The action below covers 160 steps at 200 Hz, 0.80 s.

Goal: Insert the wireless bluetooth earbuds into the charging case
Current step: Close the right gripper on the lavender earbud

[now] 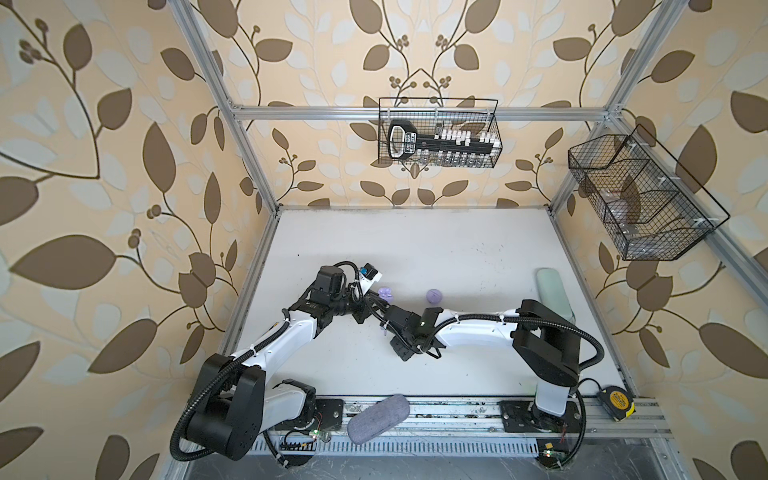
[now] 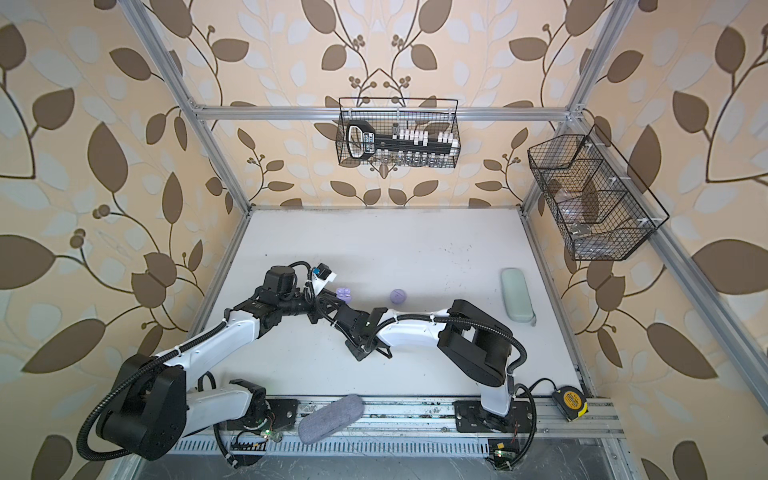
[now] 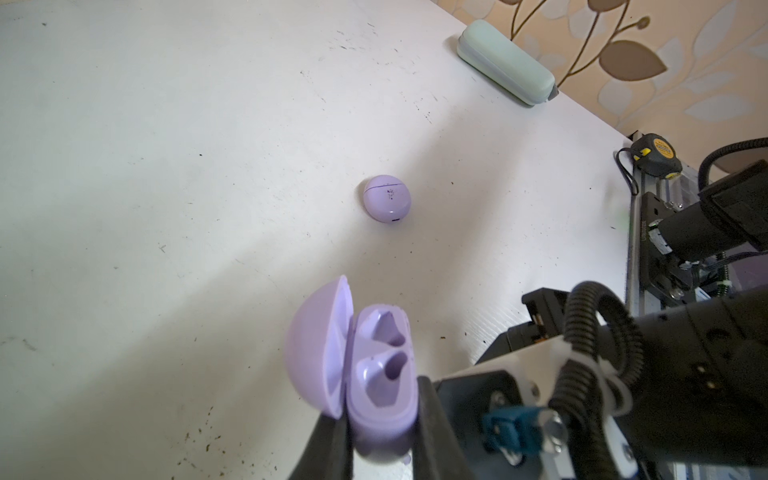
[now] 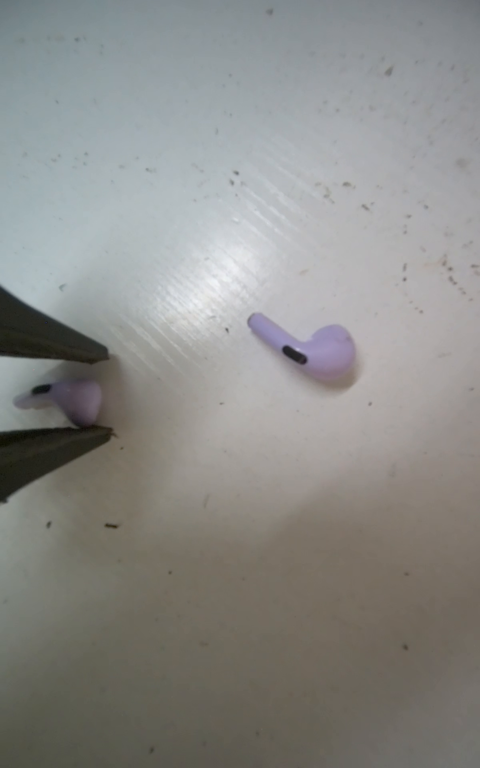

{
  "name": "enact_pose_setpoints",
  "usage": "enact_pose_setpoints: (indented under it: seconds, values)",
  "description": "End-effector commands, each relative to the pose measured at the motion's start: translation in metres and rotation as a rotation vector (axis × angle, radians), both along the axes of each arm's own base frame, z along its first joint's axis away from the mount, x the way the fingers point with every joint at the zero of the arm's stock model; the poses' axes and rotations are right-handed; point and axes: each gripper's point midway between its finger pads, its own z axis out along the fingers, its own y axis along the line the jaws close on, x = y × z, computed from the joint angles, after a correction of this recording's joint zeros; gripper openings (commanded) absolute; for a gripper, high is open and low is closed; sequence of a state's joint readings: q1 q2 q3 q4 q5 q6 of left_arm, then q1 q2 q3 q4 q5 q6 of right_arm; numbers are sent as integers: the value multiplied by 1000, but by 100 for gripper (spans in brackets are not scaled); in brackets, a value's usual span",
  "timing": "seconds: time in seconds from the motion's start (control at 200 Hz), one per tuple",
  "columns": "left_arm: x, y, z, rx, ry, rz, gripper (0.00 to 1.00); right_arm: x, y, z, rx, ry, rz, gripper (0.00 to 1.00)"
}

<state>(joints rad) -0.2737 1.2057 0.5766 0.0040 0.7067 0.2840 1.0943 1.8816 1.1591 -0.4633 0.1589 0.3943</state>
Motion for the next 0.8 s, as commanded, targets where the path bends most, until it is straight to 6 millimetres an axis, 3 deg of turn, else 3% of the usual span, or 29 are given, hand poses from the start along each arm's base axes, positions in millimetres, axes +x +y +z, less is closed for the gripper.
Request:
enact_pose_setpoints:
  seconds: [0.0,0.795]
  values:
    - [7,-5,20,-33,-45,-24,2,-5,-12,-14,-50,26,14,27]
    - [7,-6,20,-33,-42,-27,2,0,-15,-8,-36,14,8,22]
